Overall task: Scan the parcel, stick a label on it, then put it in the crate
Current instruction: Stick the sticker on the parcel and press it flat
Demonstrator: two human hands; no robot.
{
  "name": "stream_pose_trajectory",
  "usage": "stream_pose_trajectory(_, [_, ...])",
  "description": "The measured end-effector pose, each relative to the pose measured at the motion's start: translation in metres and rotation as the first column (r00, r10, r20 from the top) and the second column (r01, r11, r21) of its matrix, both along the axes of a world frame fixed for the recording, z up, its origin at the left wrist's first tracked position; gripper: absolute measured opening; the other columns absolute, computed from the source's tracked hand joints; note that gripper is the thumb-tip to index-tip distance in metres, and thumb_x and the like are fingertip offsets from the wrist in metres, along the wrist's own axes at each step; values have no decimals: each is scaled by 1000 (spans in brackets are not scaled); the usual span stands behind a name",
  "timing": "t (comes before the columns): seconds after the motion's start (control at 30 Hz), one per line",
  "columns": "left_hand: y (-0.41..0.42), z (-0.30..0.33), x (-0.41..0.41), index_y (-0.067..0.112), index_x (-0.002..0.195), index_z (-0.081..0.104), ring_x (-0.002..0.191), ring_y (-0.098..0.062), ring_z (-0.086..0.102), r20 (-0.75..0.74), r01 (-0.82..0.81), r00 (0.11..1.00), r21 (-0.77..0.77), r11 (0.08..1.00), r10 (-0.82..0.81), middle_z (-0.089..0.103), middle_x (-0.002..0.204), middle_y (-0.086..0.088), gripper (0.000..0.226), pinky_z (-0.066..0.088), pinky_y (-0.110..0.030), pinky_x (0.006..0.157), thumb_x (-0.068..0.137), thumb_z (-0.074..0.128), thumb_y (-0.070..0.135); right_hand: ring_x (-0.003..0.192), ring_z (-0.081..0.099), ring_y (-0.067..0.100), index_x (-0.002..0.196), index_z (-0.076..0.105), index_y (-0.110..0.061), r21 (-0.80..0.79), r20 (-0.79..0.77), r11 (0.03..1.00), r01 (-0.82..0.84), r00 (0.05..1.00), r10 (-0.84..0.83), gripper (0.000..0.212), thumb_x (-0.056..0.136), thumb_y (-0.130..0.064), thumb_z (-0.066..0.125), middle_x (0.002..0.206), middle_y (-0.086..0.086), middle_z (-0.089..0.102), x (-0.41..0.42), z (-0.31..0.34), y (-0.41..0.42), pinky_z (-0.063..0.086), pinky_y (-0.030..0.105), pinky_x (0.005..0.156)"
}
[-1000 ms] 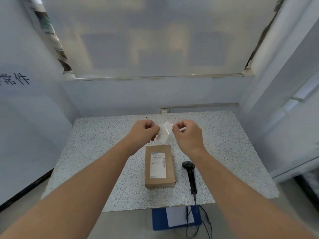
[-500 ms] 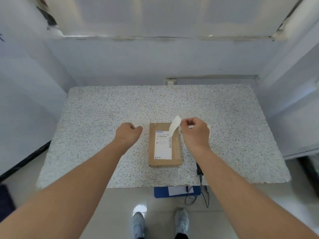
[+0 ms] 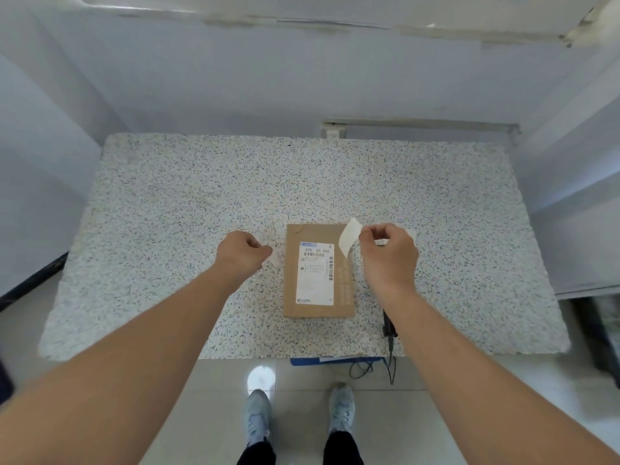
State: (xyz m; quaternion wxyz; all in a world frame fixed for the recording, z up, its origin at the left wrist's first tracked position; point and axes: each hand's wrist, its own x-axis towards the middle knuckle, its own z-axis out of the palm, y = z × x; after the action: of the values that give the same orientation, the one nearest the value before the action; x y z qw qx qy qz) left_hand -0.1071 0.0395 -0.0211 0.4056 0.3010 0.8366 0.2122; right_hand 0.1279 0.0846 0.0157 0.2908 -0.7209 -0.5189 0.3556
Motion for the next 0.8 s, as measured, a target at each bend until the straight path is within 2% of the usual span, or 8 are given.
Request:
stream_pose_trajectory(0.1, [6, 4, 4, 4, 78, 70, 66, -24, 70, 89, -13, 996, 49, 999, 9, 74, 75, -16, 19, 63, -44, 74, 87, 80, 17, 91, 67, 17, 88, 69, -24, 58, 63, 997, -50, 997, 46, 10, 97, -29, 68, 102, -5, 65, 1, -1, 1, 55, 32, 77])
stream_pose_trajectory(0.17, [14, 14, 11, 1, 80, 75, 71, -28, 74, 183, 14, 983, 92, 996, -31, 76, 77, -16, 13, 66, -40, 76, 89, 78, 11, 80, 66, 12, 90, 71, -22, 136, 123, 984, -117, 987, 101, 9, 96, -29, 69, 101, -6, 63, 2, 1, -1, 56, 31, 75])
stream_pose_trajectory(0.33, [40, 53, 42, -5, 92, 79, 69, -24, 76, 371, 125, 914, 134, 983, -166, 79, 82, -20, 15, 64, -28, 65, 92, 75, 10, 65, 60, 12, 88, 74, -19, 277, 364, 894, -353, 899, 242, 14, 94, -32, 74, 93, -5, 60, 3, 1, -5, 46, 23, 51])
stream_pose_trajectory(0.4, [47, 64, 52, -4, 90, 79, 66, -22, 77, 398, 144, 898, 138, 980, -188, 79, 80, -19, 25, 63, -27, 65, 91, 78, 21, 60, 59, 13, 86, 76, -17, 319, 432, 852, -415, 864, 259, 12, 91, -28, 77, 90, -4, 60, 4, 2, -6, 37, 19, 44])
stream_pose_trajectory(0.53, [54, 73, 63, -5, 91, 79, 77, -28, 79, 440, 175, 878, 75, 982, -190, 80, 83, -19, 35, 66, -35, 75, 89, 81, 30, 54, 55, 14, 81, 77, -14, 394, 539, 761, -515, 800, 262, 11, 87, -21, 81, 83, -1, 61, 8, 3, -7, 21, 12, 45])
stream_pose_trajectory(0.6, [55, 74, 67, -5, 91, 79, 80, -30, 79, 441, 178, 879, 46, 983, -180, 80, 84, -19, 29, 66, -36, 77, 88, 81, 23, 54, 52, 13, 79, 76, -14, 436, 561, 714, -548, 785, 261, 11, 86, -20, 82, 81, 0, 61, 12, 2, -7, 24, 14, 45])
stream_pose_trajectory(0.73, [52, 76, 74, -6, 89, 79, 79, -29, 78, 427, 180, 887, 28, 983, -174, 79, 84, -21, 15, 66, -37, 77, 85, 81, 9, 54, 53, 14, 78, 74, -8, 462, 576, 663, -589, 768, 281, 13, 87, -16, 80, 81, 2, 61, 19, 0, -8, 43, 25, 40])
stream_pose_trajectory(0.8, [51, 77, 76, -7, 90, 79, 78, -29, 78, 423, 179, 890, 16, 984, -169, 79, 85, -22, 15, 66, -37, 77, 84, 81, 6, 56, 52, 14, 79, 75, -7, 460, 575, 656, -598, 764, 294, 12, 87, -15, 80, 81, 2, 61, 21, -1, -9, 45, 24, 43])
